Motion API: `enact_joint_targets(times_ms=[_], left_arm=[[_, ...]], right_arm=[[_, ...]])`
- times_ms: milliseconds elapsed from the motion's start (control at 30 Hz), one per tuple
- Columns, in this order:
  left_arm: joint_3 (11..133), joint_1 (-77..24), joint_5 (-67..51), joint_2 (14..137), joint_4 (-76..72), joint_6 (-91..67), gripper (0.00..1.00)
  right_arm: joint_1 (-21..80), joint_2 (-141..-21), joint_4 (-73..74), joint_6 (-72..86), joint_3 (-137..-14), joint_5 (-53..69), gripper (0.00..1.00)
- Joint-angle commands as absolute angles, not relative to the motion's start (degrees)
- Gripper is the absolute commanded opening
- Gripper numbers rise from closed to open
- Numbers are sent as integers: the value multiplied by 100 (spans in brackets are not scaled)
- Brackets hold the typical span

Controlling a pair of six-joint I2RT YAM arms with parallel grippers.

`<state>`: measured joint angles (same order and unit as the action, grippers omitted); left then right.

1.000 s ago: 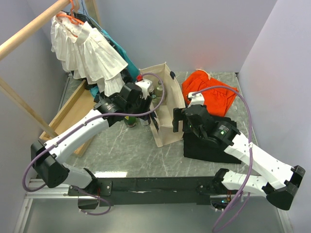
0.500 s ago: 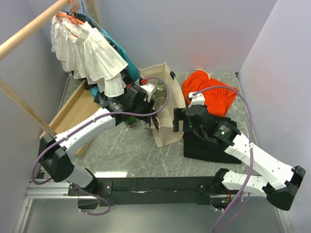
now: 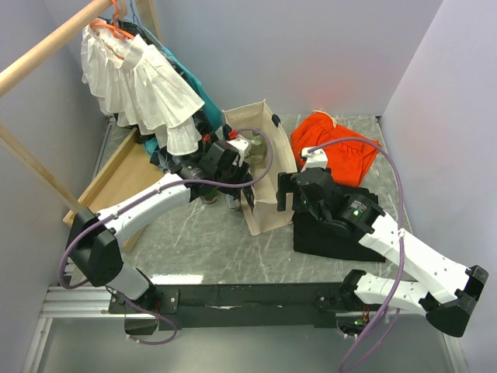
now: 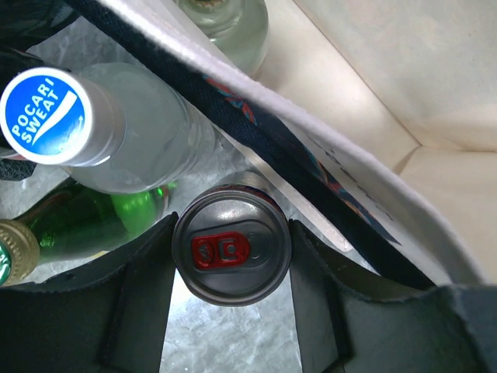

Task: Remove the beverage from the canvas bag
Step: Place the drink at the center of the board.

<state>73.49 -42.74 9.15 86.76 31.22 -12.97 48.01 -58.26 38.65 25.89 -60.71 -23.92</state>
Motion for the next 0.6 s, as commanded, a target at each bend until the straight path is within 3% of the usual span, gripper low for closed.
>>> enact_joint_targets(times_ms=[0,567], left_arm=[[7435,-4298,1072,8675,2575,-1310,1],[7304,-4298,950,8982,2303,-1573,1]], right_arm=[[4834,-5757,3850,2558,-6047,-2514,100],[4834,-5775,3841,2540,-6012,-2514,100]])
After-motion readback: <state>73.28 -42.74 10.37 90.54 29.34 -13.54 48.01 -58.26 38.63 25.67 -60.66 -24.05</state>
